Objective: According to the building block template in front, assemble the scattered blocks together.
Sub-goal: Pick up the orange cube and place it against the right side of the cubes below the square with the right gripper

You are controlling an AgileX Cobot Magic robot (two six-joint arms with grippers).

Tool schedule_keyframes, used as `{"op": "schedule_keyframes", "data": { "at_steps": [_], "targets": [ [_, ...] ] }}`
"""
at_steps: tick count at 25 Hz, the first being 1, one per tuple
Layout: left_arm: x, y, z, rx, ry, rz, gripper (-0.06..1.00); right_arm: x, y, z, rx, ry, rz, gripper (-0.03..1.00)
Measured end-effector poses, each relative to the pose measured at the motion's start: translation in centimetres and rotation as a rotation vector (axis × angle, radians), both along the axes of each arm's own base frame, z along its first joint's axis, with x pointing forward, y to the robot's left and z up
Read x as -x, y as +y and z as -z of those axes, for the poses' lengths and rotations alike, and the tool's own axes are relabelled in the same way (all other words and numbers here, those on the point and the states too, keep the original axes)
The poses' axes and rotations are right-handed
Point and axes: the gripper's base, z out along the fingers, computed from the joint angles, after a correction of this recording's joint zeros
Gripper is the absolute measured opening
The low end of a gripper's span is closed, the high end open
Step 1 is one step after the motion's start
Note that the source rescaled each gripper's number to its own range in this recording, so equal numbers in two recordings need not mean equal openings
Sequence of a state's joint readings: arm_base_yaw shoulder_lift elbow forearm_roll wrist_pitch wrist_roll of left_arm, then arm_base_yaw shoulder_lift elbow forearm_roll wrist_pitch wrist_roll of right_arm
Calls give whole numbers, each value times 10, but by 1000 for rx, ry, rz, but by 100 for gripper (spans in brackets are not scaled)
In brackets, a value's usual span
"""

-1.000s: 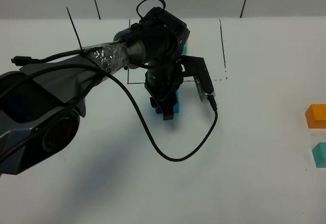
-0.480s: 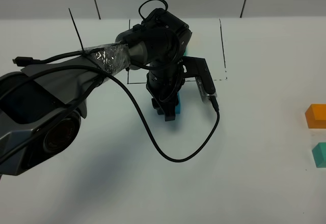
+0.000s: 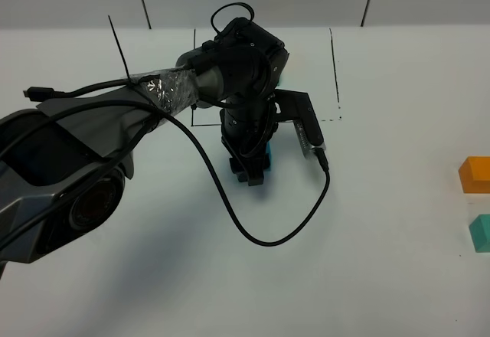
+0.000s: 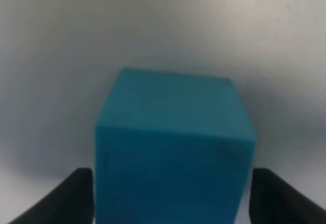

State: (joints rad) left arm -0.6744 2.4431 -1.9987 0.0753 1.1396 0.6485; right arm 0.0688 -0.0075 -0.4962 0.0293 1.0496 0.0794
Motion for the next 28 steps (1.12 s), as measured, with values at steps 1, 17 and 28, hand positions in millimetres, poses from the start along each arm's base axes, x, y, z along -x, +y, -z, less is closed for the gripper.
{"op": "schedule_keyframes", "data": {
  "at_steps": [1, 17, 28],
  "targets": [
    [0, 0, 0, -1, 1, 1, 52, 0, 0, 0, 0, 0, 0, 73],
    [4, 15, -88, 76, -127, -220, 87, 0, 0, 0, 0, 0, 0, 73],
    [-6, 141, -157, 125, -201, -678, 87, 0, 0, 0, 0, 0, 0, 73]
  ]
}}
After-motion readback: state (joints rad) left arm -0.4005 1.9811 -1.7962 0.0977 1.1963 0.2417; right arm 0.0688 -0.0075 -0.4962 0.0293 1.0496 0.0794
